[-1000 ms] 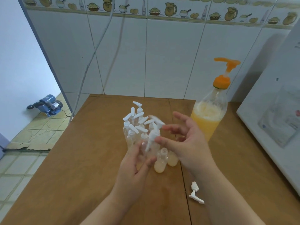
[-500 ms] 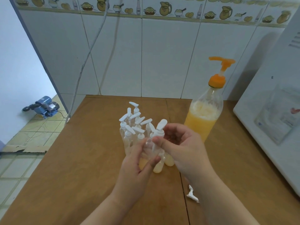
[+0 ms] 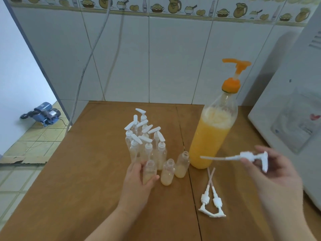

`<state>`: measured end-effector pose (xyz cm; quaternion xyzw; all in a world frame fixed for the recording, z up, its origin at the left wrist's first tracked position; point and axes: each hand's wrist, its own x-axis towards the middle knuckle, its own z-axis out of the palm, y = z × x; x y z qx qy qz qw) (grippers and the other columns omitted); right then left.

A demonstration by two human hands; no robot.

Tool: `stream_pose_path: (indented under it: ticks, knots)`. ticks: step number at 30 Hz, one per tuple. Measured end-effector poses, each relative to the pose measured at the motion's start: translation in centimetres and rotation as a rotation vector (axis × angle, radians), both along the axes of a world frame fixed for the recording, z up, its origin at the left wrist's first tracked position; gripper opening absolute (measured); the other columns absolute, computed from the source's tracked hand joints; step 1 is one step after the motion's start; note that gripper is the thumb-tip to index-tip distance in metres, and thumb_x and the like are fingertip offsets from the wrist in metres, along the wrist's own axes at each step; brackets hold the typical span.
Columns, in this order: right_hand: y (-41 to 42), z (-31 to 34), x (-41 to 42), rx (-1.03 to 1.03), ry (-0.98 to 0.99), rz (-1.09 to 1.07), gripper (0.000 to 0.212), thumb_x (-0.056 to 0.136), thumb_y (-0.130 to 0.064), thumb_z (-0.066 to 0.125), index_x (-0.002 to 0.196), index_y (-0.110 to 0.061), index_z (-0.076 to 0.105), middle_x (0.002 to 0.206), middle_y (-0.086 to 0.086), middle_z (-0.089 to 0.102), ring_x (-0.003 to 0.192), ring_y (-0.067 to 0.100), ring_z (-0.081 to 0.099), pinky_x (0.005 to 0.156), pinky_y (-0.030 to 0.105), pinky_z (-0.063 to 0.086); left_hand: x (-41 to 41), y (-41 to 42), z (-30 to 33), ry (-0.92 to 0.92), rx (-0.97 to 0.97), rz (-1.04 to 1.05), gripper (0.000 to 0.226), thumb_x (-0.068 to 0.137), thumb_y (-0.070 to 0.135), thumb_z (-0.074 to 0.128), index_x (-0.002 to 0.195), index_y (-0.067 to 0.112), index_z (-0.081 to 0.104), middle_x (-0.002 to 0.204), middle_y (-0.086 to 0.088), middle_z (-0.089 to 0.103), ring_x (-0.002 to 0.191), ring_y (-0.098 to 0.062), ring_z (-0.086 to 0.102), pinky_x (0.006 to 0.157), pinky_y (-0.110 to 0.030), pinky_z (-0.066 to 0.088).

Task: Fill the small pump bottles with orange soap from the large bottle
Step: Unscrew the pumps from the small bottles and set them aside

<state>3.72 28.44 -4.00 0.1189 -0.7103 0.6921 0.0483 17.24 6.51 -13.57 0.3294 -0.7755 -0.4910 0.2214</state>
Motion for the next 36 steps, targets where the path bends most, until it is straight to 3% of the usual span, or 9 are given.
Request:
stream_pose_path:
  ticks: [4, 8, 11, 13, 17, 21, 26, 32, 36]
  knots:
    - [1.4, -5.5, 0.6, 0.358, 0.141, -0.021, 0.047, 0.072, -0.003, 0.078, 0.085, -0.043, 0.059, 0.091, -0.017, 0.064, 0.081, -0.004, 0.060, 0.070, 0.000, 0.041, -0.5, 0.0, -0.6, -0.067, -0.012, 0.006, 0.039, 0.080, 0.027, 0.073, 0.107, 0.037, 0.047, 0.111, 0.021, 0.046, 0.097, -0.004, 0.051, 0.091, -0.028, 0.046]
    - [1.2, -10.1, 0.9, 0.645, 0.376, 0.086, 0.049, 0.077, -0.011, 0.064, 0.097, -0.054, 0.051, 0.104, -0.025, 0.055, 0.099, -0.004, 0.051, 0.084, -0.002, 0.032, 0.2, -0.3, -1.4, -0.072, 0.007, -0.012, 0.063, 0.075, 0.024, 0.079, 0.123, 0.036, 0.040, 0.116, 0.021, 0.042, 0.107, -0.005, 0.052, 0.094, -0.027, 0.047]
    - [1.4, -12.8, 0.6, 0.745, 0.413, 0.186, 0.068, 0.067, 0.015, 0.066, 0.097, -0.045, 0.052, 0.119, -0.030, 0.046, 0.109, -0.014, 0.044, 0.083, -0.004, 0.030, 1.9, -1.0, -2.3, -0.098, -0.011, 0.024, 0.061, 0.085, 0.009, 0.066, 0.135, 0.025, 0.035, 0.124, 0.012, 0.038, 0.114, -0.006, 0.045, 0.099, -0.028, 0.043]
    - [1.4, -14.0, 0.5, 0.776, 0.427, 0.215, 0.077, 0.063, 0.026, 0.058, 0.100, -0.040, 0.052, 0.123, -0.031, 0.044, 0.108, -0.008, 0.046, 0.085, -0.003, 0.030, 2.5, -2.0, -2.6, -0.117, -0.067, 0.115, 0.050, 0.089, 0.002, 0.054, 0.134, 0.016, 0.039, 0.124, 0.005, 0.038, 0.116, -0.014, 0.043, 0.101, -0.031, 0.040]
    - [1.1, -14.6, 0.2, 0.858, 0.467, 0.212, 0.078, 0.062, 0.029, 0.046, 0.105, -0.035, 0.061, 0.124, -0.017, 0.051, 0.112, 0.003, 0.045, 0.084, 0.018, 0.039, 1.0, -4.4, -1.7, -0.093, -0.015, 0.209, 0.045, 0.089, 0.011, 0.061, 0.131, 0.014, 0.045, 0.123, -0.001, 0.047, 0.106, -0.015, 0.049, 0.092, -0.027, 0.040]
    - [0.9, -14.1, 0.3, 0.841, 0.451, 0.200, 0.071, 0.065, 0.027, 0.052, 0.104, -0.031, 0.064, 0.123, -0.010, 0.056, 0.110, 0.003, 0.046, 0.082, 0.022, 0.043, -1.2, -5.7, -0.7, -0.119, 0.058, 0.152, 0.053, 0.086, 0.024, 0.068, 0.132, 0.019, 0.044, 0.128, 0.004, 0.044, 0.107, -0.011, 0.048, 0.088, -0.025, 0.040]
    - [-0.2, -12.5, 1.1, 0.769, 0.451, 0.239, 0.063, 0.071, 0.016, 0.065, 0.105, -0.036, 0.058, 0.113, -0.025, 0.050, 0.108, -0.013, 0.043, 0.082, -0.005, 0.032, -2.5, -6.3, -1.1, -0.155, 0.022, 0.157, 0.052, 0.085, 0.030, 0.069, 0.130, 0.019, 0.046, 0.122, 0.006, 0.047, 0.104, -0.012, 0.051, 0.088, -0.030, 0.045]
    - [-3.1, -8.5, 2.7, 0.552, 0.521, 0.215, 0.045, 0.079, -0.001, 0.057, 0.105, -0.038, 0.056, 0.116, -0.024, 0.051, 0.102, -0.006, 0.053, 0.080, 0.000, 0.037, -2.0, -5.8, -0.8, -0.069, 0.009, 0.163, 0.025, 0.087, 0.027, 0.066, 0.106, 0.027, 0.050, 0.103, 0.012, 0.056, 0.103, -0.013, 0.055, 0.082, -0.028, 0.043]
    - [-5.3, -5.1, 4.4, 0.351, 0.417, 0.260, 0.034, 0.076, -0.009, 0.063, 0.097, -0.035, 0.061, 0.095, -0.017, 0.060, 0.084, 0.003, 0.058, 0.072, 0.006, 0.041, 0.1, -5.1, 1.4, 0.168, -0.031, 0.270, 0.032, 0.085, 0.033, 0.068, 0.108, 0.028, 0.046, 0.109, 0.008, 0.055, 0.103, -0.016, 0.058, 0.083, -0.029, 0.045]
